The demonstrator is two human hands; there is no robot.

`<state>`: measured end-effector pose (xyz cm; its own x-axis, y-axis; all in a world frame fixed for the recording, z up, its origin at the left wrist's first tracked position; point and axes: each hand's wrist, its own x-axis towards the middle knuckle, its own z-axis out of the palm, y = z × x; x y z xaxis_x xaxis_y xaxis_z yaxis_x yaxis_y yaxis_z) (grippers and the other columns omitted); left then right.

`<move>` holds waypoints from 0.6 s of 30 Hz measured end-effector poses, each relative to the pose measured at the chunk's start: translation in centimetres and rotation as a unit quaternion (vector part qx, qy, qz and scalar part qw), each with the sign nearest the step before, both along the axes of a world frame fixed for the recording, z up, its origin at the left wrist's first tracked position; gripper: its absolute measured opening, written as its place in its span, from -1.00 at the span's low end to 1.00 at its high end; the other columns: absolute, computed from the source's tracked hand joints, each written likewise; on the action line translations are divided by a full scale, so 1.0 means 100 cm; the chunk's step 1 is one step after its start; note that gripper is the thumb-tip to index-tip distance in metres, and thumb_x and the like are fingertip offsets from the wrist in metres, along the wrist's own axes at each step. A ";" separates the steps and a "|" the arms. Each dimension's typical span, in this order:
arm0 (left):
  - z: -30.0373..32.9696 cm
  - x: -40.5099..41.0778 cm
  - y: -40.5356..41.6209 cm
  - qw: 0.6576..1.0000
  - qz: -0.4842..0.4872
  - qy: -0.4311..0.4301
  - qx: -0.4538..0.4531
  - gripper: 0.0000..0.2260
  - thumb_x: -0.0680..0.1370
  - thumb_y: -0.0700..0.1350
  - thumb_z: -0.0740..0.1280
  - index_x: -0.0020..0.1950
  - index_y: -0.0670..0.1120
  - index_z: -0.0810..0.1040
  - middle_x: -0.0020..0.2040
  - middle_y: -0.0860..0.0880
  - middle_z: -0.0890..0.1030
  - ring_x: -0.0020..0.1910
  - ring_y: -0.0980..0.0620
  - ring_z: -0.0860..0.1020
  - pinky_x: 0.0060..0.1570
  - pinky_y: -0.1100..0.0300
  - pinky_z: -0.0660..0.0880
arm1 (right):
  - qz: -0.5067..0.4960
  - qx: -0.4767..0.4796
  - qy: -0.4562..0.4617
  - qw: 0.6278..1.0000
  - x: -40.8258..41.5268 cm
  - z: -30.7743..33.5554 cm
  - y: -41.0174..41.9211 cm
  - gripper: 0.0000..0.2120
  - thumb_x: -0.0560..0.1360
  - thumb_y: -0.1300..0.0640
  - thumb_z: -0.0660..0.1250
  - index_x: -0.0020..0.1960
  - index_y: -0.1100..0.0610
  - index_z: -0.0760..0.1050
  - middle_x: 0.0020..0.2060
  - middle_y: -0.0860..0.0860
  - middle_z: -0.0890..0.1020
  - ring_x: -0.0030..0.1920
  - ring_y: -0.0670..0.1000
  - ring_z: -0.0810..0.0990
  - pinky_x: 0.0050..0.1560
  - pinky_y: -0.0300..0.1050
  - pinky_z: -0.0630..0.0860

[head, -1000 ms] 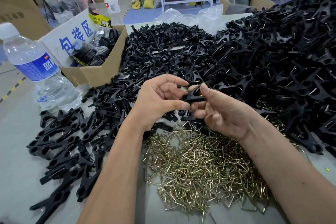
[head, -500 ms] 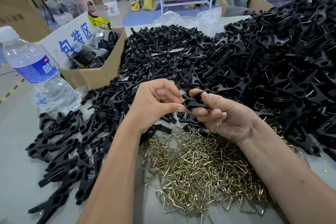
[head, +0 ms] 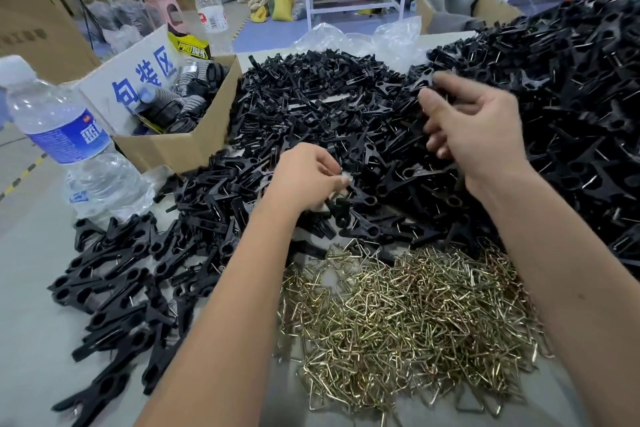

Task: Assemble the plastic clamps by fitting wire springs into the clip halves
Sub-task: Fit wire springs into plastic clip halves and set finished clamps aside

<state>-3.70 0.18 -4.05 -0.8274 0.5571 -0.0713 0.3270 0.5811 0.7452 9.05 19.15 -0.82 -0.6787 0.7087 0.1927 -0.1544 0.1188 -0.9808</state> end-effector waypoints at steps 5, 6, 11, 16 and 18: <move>0.022 -0.004 0.033 0.986 -0.086 -0.033 -0.136 -0.71 0.46 0.04 0.59 0.03 -0.10 0.66 -0.23 -0.04 0.65 -0.34 -0.03 0.59 -0.32 0.17 0.49 | -0.048 0.118 -0.007 0.992 -0.021 0.009 -0.001 -0.58 0.53 0.13 0.49 0.37 0.04 0.57 -0.34 0.02 0.71 -0.49 -0.05 0.62 -0.50 -0.23 0.47; 0.022 -0.004 0.037 0.987 -0.082 -0.039 -0.131 -0.74 0.46 0.00 0.60 0.01 -0.11 0.67 -0.22 -0.04 0.64 -0.29 -0.03 0.58 -0.25 0.17 0.48 | -0.030 0.141 -0.014 0.989 -0.023 0.007 -0.006 -0.64 0.53 0.13 0.48 0.32 0.03 0.60 -0.34 0.01 0.71 -0.49 -0.03 0.62 -0.51 -0.23 0.47; 0.009 -0.010 0.035 0.993 -0.048 -0.012 -0.110 -0.79 0.51 -0.30 0.46 -0.23 -0.04 0.55 -0.19 -0.10 0.64 -0.15 -0.14 0.61 0.00 0.03 0.63 | 0.033 0.188 -0.028 0.981 -0.027 -0.001 -0.026 -0.85 0.55 0.16 0.47 0.10 0.00 0.68 -0.37 0.01 0.69 -0.51 -0.03 0.60 -0.47 -0.30 0.45; 0.014 -0.017 0.017 0.994 -0.039 -0.019 -0.102 -0.79 0.43 -0.24 0.58 -0.07 -0.08 0.59 -0.15 -0.07 0.69 -0.21 -0.05 0.66 -0.12 0.07 0.64 | 0.102 0.369 -0.122 0.916 -0.023 -0.002 -0.028 -0.95 0.48 0.08 0.55 -0.13 -0.04 0.71 -0.36 -0.09 0.68 -0.39 -0.14 0.62 -0.28 -0.19 0.57; 0.019 -0.021 0.010 0.994 -0.045 -0.008 -0.102 -0.80 0.46 -0.24 0.56 -0.01 -0.05 0.63 -0.15 -0.04 0.67 -0.20 -0.05 0.64 -0.15 0.11 0.58 | 0.194 0.441 -0.205 0.852 -0.020 -0.002 -0.036 -0.82 0.42 -0.03 0.62 0.00 -0.09 0.71 -0.19 -0.15 0.69 -0.22 -0.18 0.62 -0.12 -0.15 0.56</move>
<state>-5.80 1.13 -2.18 -0.7730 0.6013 -0.2023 0.3741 0.6895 0.6203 7.00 15.51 -0.99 -0.9674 0.1177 0.2242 -0.0158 0.8558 -0.5171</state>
